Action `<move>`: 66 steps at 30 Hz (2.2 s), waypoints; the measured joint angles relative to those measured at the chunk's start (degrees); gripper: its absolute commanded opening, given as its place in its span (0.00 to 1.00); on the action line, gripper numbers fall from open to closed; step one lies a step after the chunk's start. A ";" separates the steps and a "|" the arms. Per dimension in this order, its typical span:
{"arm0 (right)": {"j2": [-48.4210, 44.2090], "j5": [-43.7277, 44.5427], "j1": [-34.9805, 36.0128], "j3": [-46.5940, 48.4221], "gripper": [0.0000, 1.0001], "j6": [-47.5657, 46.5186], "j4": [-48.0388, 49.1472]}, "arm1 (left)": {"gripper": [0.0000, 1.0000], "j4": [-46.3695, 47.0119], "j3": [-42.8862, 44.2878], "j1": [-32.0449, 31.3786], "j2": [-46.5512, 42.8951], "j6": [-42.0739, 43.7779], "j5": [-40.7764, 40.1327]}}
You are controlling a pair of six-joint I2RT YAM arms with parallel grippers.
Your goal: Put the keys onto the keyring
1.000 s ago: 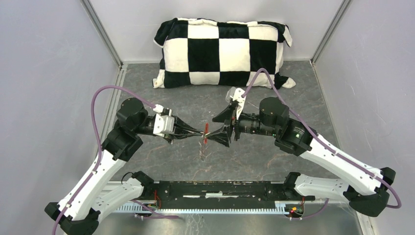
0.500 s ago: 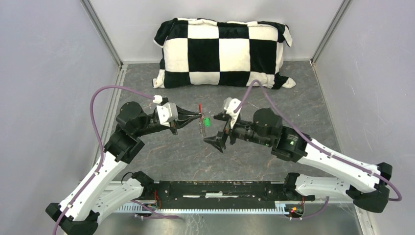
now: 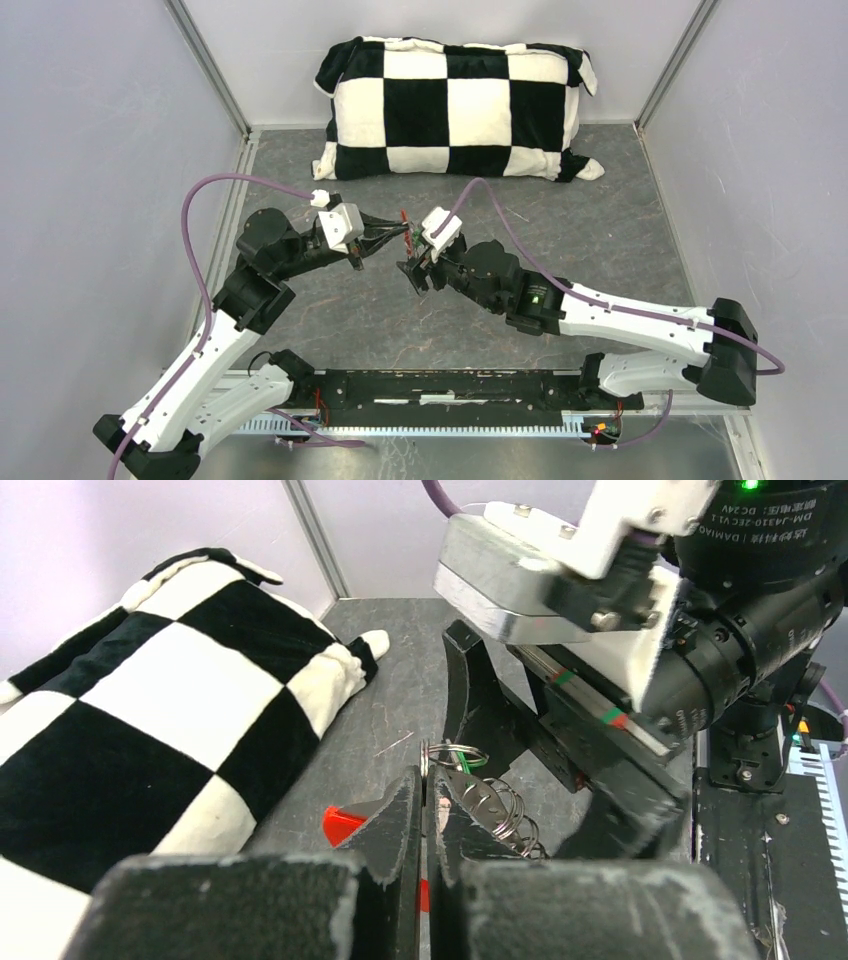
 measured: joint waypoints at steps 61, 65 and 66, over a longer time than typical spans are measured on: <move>-11.26 -15.43 -13.99 -18.95 0.00 52.35 31.69 | 0.65 8.87 -17.75 -0.02 -4.66 -7.69 5.44; -11.08 -15.69 -13.99 -18.95 0.00 52.50 31.78 | 0.62 10.62 -17.75 0.00 -4.15 -7.91 5.44; -11.08 -15.72 -13.99 -18.95 0.00 52.50 31.80 | 0.61 11.02 -17.75 -0.02 -4.02 -8.07 5.46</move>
